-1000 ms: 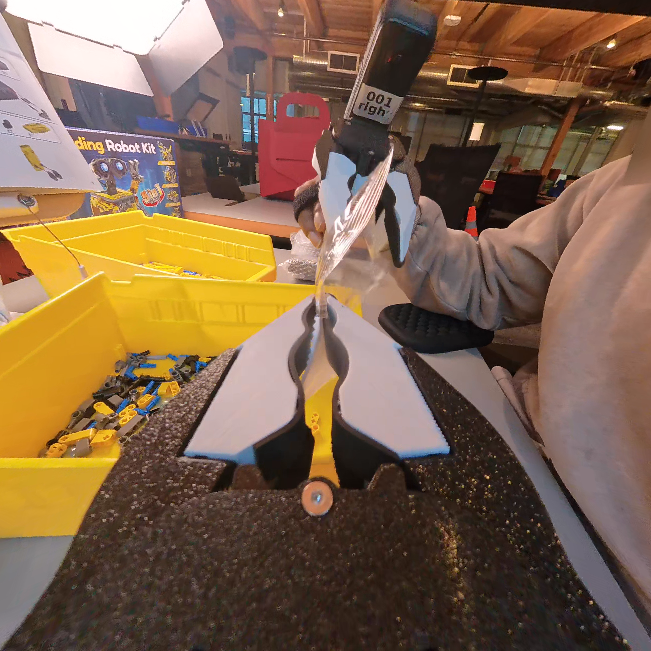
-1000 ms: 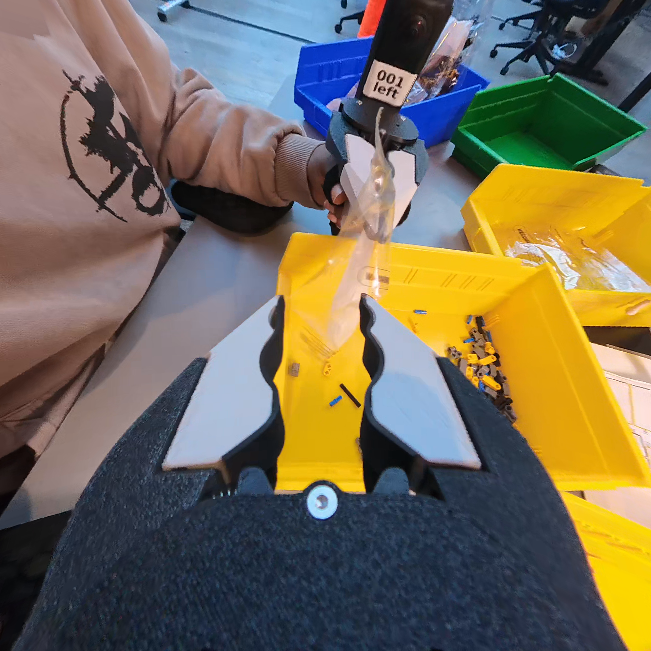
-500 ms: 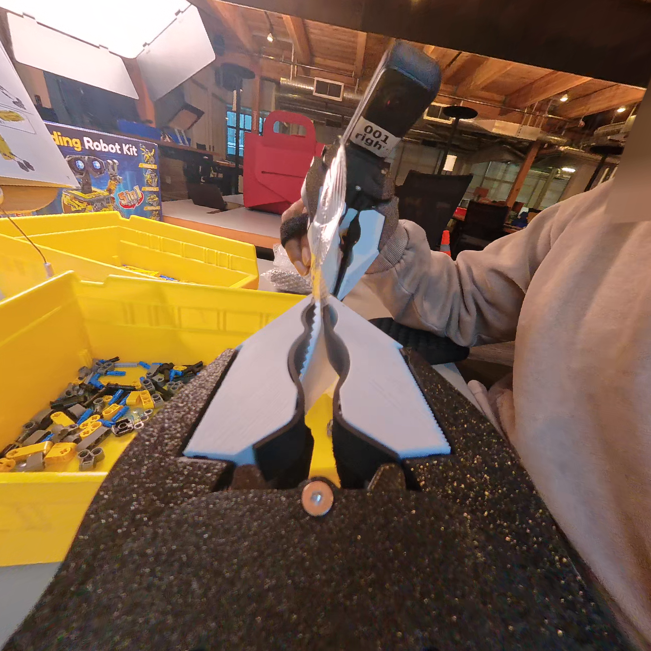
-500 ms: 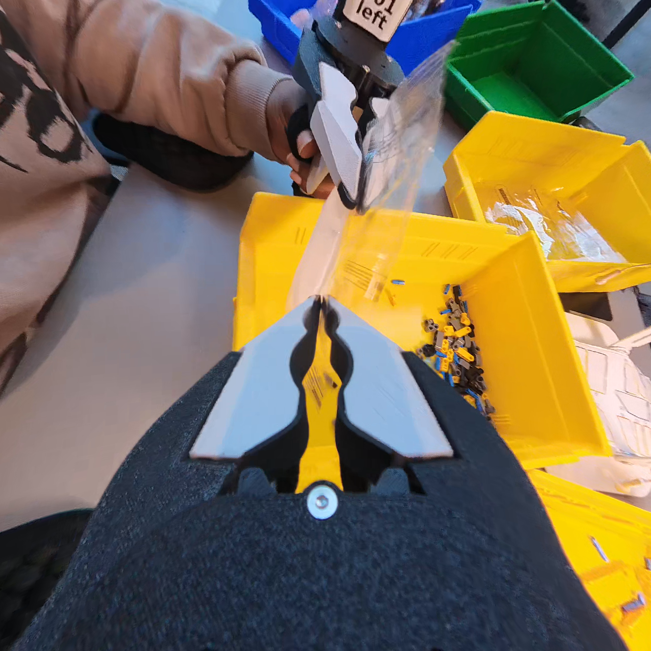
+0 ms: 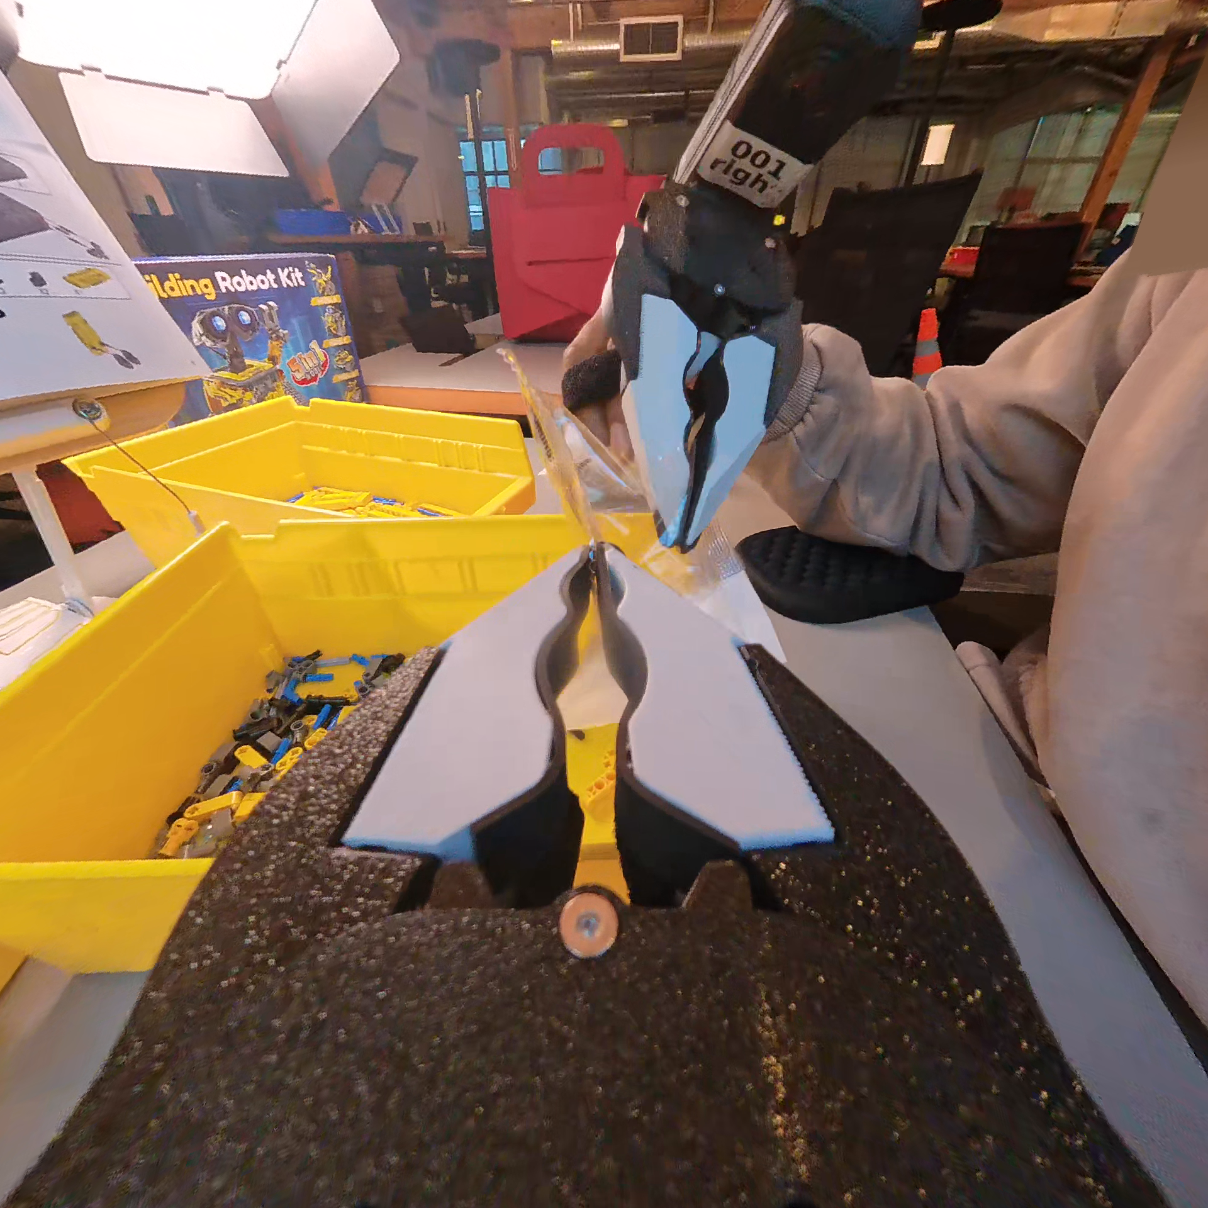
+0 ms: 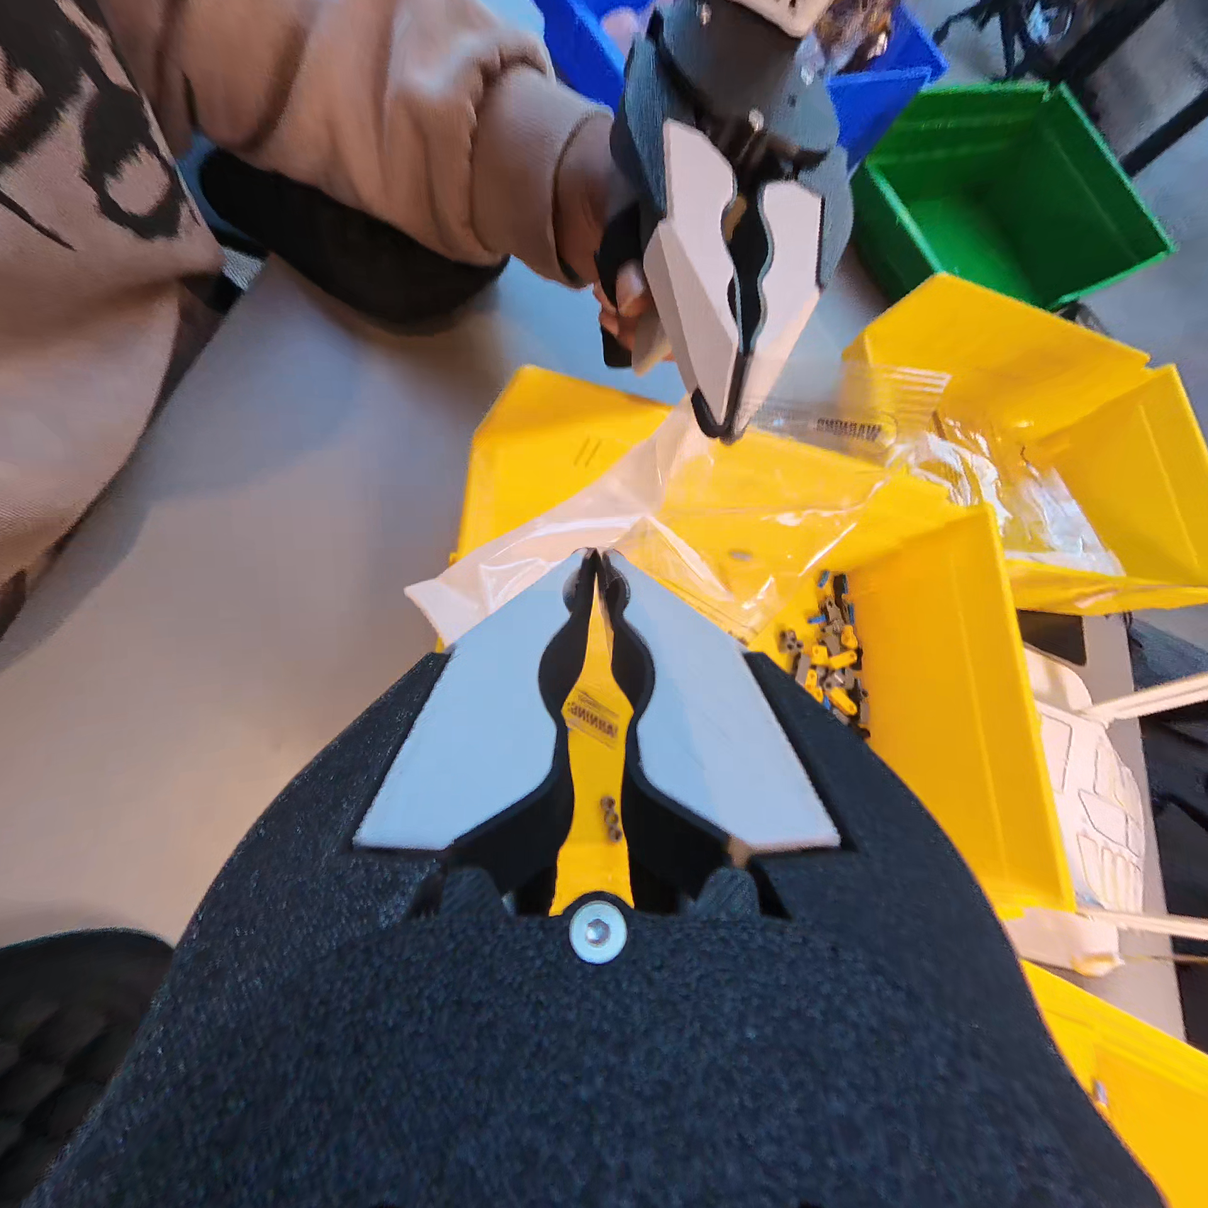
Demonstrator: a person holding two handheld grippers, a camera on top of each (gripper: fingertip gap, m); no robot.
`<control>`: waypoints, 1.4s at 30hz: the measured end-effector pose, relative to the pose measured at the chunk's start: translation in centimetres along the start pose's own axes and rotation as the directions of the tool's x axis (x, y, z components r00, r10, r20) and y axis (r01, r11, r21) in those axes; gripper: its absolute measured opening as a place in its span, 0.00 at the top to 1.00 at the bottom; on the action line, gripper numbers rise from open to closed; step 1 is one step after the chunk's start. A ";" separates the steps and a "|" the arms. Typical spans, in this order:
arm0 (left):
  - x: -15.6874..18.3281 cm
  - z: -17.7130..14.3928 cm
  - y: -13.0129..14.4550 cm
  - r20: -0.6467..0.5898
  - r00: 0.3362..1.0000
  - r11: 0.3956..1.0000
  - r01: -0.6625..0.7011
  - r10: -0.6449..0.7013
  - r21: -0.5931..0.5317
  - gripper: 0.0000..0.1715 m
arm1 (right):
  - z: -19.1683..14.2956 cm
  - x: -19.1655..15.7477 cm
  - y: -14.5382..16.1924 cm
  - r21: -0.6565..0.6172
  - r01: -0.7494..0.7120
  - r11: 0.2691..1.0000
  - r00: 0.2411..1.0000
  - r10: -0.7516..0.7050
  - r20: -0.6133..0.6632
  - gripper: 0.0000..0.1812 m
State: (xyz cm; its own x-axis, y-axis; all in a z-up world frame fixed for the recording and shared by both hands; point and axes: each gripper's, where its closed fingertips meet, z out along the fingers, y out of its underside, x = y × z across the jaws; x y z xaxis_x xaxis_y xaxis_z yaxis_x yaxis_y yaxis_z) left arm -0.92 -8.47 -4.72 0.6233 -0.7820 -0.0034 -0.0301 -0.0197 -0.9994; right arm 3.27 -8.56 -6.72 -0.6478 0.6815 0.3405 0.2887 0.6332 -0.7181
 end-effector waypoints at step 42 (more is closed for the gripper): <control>1.3 -0.5 -1.4 -0.144 0.986 0.984 0.101 -0.080 0.145 1.00 | -3.2 2.3 -1.9 0.250 -0.150 0.957 0.987 0.161 -0.023 0.90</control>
State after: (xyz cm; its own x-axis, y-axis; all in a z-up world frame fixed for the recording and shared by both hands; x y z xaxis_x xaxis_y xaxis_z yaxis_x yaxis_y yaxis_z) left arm -0.49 -9.75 -3.32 0.5044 -0.8596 0.0816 0.1464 -0.0080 -0.9892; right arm 3.45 -7.00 -2.60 -0.5766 0.7827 0.2344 0.1974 0.4118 -0.8896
